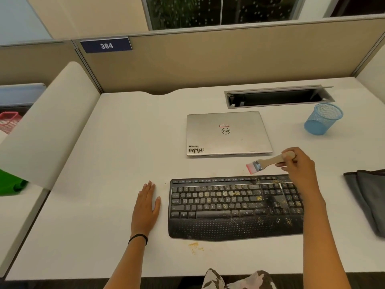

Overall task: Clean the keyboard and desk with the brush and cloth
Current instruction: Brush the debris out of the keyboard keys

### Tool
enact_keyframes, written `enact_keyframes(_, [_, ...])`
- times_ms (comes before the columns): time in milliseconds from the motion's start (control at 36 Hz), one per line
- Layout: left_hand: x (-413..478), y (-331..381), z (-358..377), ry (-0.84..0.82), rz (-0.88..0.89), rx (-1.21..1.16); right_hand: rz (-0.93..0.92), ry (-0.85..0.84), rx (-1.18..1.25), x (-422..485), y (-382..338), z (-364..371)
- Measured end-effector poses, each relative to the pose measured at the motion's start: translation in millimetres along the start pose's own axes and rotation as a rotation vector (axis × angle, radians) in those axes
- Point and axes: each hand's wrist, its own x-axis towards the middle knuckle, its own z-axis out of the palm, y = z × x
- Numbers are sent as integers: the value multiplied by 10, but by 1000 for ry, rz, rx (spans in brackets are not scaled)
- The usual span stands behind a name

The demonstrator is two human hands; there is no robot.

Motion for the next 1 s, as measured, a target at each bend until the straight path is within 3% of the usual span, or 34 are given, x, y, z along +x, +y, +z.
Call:
enact_keyframes(111, [-10, 0, -1, 0, 3, 4, 51, -74, -92, -4, 75, 58])
enact_keyframes(194, [-6, -12, 14, 2, -1, -1, 87, -15, -193, -14, 137, 55])
enact_keyframes(361, [-1, -29, 18, -2, 0, 2, 62, 91, -66, -33, 78, -69])
enact_keyframes(444, [-3, -34, 29, -10, 1, 9, 29, 32, 18, -31, 31, -90])
enact_keyframes(556, [0, -17, 21, -11, -4, 6, 16, -136, -80, -41, 44, -80])
enact_keyframes(639, [-2, -14, 13, -8, -1, 8, -8, -114, -215, -22, 106, -82])
enact_keyframes(750, [-1, -11, 14, -12, -5, 7, -38, -70, -203, -25, 40, -138])
enact_keyframes(861, [-5, -12, 12, -4, 4, 3, -72, -138, -156, -38, -51, -220])
enact_keyframes(1000, [-3, -20, 14, -2, 0, 4, -107, -235, -272, -19, -44, -249])
